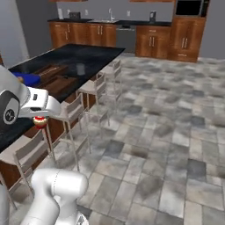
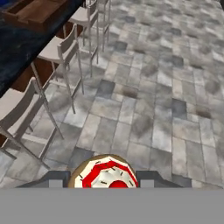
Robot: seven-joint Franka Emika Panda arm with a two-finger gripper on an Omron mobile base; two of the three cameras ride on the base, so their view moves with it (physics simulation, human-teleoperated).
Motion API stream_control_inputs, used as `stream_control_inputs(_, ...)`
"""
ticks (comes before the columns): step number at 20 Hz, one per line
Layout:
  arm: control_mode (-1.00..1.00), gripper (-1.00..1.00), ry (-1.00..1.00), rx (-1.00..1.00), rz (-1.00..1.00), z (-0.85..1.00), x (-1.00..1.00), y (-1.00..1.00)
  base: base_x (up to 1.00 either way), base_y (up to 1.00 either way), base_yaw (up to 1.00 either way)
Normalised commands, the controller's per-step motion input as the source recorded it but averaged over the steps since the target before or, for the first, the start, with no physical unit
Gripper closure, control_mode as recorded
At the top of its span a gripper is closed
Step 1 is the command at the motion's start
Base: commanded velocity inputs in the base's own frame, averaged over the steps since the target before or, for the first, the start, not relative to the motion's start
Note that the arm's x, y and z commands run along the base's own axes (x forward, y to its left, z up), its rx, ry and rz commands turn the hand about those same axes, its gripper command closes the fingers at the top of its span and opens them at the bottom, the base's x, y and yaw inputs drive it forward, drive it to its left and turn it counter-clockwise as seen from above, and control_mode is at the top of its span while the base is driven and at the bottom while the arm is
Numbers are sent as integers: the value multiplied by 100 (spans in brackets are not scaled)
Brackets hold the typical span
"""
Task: Take the cupcakes from the fridge and place them on the empty tray on the dining counter.
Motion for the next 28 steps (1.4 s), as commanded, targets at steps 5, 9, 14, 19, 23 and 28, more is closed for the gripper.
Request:
stream_control_inputs(5,100,100,0,0,0,0,0,0,89,-74,47)
stream_control_inputs(9,100,100,0,0,0,0,0,0,89,-74,46)
stream_control_inputs(14,100,100,0,0,0,0,0,0,89,-74,46)
stream_control_inputs(19,100,100,0,0,0,0,0,0,90,-63,47)
stream_control_inputs(23,100,100,0,0,0,0,0,0,83,-46,48)
stream_control_inputs(28,100,100,0,0,0,0,0,0,72,-41,48)
